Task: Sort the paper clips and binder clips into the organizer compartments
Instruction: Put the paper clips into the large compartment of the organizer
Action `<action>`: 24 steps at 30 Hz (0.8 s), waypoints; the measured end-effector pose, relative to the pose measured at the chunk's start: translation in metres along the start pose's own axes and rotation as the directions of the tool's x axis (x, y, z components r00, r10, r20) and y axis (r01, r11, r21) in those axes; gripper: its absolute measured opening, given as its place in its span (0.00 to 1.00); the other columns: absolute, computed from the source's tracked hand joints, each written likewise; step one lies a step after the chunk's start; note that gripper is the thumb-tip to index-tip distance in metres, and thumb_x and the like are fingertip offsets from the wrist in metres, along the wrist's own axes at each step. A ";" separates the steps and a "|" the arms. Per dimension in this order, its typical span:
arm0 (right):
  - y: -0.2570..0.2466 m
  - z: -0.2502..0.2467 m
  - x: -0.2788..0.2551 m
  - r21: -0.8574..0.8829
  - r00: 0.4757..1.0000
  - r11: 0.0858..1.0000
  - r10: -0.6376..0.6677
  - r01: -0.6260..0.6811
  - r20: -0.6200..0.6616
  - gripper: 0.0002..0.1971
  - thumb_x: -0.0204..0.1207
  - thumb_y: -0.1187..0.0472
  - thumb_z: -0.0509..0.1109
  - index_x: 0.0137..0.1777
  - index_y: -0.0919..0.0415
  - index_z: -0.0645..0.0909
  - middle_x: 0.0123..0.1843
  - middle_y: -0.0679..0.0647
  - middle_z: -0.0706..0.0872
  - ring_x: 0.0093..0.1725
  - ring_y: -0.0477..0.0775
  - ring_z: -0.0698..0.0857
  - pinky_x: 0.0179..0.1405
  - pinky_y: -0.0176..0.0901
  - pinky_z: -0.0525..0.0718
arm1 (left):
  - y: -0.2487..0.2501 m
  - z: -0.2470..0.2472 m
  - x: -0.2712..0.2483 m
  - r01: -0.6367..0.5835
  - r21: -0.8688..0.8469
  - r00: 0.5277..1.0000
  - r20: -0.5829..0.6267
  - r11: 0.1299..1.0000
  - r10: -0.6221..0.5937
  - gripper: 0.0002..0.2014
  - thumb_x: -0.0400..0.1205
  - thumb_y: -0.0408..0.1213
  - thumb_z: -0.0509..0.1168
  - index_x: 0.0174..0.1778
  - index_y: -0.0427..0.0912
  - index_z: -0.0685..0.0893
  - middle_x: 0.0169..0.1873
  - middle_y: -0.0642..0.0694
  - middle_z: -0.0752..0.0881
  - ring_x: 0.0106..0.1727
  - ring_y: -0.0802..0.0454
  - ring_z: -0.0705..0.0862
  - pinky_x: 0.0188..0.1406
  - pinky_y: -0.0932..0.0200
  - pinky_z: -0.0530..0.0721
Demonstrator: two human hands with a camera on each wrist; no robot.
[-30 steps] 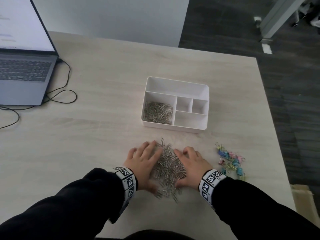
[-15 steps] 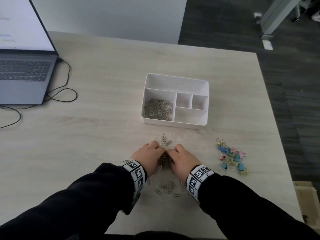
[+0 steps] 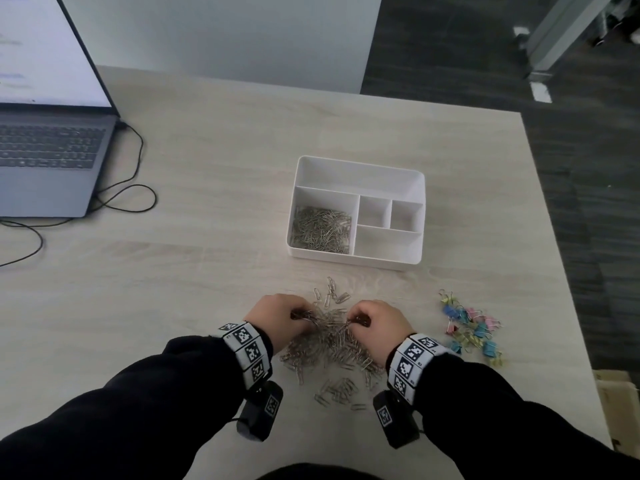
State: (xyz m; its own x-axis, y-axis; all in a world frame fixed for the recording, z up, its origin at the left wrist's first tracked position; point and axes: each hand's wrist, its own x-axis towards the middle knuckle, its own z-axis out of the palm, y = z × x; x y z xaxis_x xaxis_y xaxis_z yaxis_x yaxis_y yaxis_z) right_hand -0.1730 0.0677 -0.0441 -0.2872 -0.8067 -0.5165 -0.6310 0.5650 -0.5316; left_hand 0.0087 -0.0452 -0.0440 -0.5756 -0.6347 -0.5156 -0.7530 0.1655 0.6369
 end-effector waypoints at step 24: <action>-0.075 -0.074 0.068 0.605 0.999 0.796 0.019 0.013 -0.047 0.07 0.76 0.69 0.75 0.46 0.55 0.87 0.33 0.53 0.88 0.33 0.52 0.86 0.45 0.59 0.92 | 0.074 -0.091 0.081 -0.046 -0.449 0.972 -0.228 0.893 -0.065 0.06 0.75 0.32 0.75 0.46 0.46 0.90 0.39 0.41 0.92 0.38 0.41 0.90 0.42 0.47 0.92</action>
State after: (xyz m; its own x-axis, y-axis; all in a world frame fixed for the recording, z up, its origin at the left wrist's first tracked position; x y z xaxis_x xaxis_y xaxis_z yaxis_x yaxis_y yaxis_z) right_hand -0.1984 -0.0424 0.0099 -0.3323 -0.8032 -0.4944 -0.0698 0.5437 -0.8364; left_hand -0.0646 -0.1533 0.0129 -0.4379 -0.7993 -0.4115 -0.5025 -0.1618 0.8493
